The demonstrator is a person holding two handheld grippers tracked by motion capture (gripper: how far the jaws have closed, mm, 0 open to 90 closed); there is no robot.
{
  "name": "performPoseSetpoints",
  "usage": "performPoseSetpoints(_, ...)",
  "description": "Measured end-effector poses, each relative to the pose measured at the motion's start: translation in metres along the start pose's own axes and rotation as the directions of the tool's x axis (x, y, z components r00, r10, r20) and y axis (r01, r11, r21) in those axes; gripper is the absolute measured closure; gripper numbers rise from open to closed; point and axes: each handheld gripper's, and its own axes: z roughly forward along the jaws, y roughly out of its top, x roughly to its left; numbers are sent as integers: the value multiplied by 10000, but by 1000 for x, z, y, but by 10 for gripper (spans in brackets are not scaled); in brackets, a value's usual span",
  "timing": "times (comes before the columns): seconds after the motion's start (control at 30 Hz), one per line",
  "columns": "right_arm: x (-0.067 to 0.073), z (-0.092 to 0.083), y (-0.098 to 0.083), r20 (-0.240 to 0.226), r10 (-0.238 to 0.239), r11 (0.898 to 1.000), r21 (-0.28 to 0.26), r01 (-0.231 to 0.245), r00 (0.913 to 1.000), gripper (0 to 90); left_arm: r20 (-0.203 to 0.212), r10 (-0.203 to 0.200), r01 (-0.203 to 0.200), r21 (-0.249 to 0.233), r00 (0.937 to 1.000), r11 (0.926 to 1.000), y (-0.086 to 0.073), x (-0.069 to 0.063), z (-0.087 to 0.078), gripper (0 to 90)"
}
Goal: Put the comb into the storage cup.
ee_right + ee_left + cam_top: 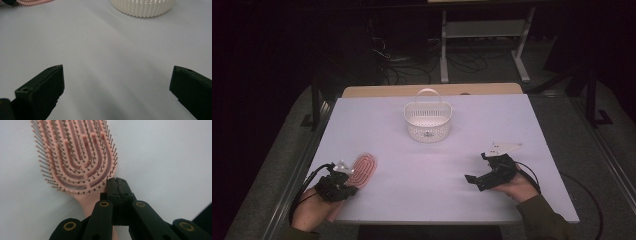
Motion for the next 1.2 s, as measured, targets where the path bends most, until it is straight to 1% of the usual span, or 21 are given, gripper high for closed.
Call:
performPoseSetpoints(0.17,0,0,0,-2,5,10000,0,-5,10000,0,-254,-179,180,22,9995,9998,-3,6,-2,900)
performPoseSetpoints(0.23,0,0,0,-6,5,10000,-4,-5,10000,0,-510,-262,265,59,9984,9996,-5,10,-3,900)
performPoseSetpoints(0.37,0,0,0,-9,-11,10000,7,11,10000,0,-717,-474,477,21,9963,9989,-9,18,-3,900)
performPoseSetpoints(0.5,0,0,0,-4,3,10000,-5,-3,10000,0,-917,-557,556,-37,9942,9984,-10,23,-2,900)
performPoseSetpoints(0.53,0,0,0,-3,4,10000,-7,-4,10000,0,-972,-527,525,-48,9939,9986,-11,23,-2,900)
performPoseSetpoints(0.73,0,0,0,-10,-7,10000,3,7,10000,0,-868,-566,553,-177,9946,9983,-11,24,-2,900)
performPoseSetpoints(0.83,0,0,0,-10,24,10000,-20,-24,10000,0,-660,-547,523,-374,9963,9979,-10,23,-5,900)
performPoseSetpoints(0.87,0,0,0,-6,28,10000,-26,-28,10000,0,-642,-421,390,-486,9970,9981,-9,22,-6,900)
performPoseSetpoints(0.97,0,0,0,-9,10,10000,-8,-10,10000,0,-484,-201,168,-669,9986,9976,-5,19,-8,883)
performPoseSetpoints(1.0,0,0,0,-6,4,10000,1,-4,10000,0,-426,-128,93,-810,9990,9967,-3,18,-9,877)
performPoseSetpoints(1.1,0,0,0,-3,22,10000,-21,-22,10000,0,-216,78,-104,-1202,9997,9927,2,14,-12,848)
performPoseSetpoints(1.13,0,0,0,-1,28,10000,-26,-28,10000,0,-86,146,-157,-1366,9999,9905,5,12,-13,837)
performPoseSetpoints(1.2,0,-1,0,9,37,10000,-19,-37,10000,0,23,324,-316,-1621,9995,9863,9,10,-14,818)
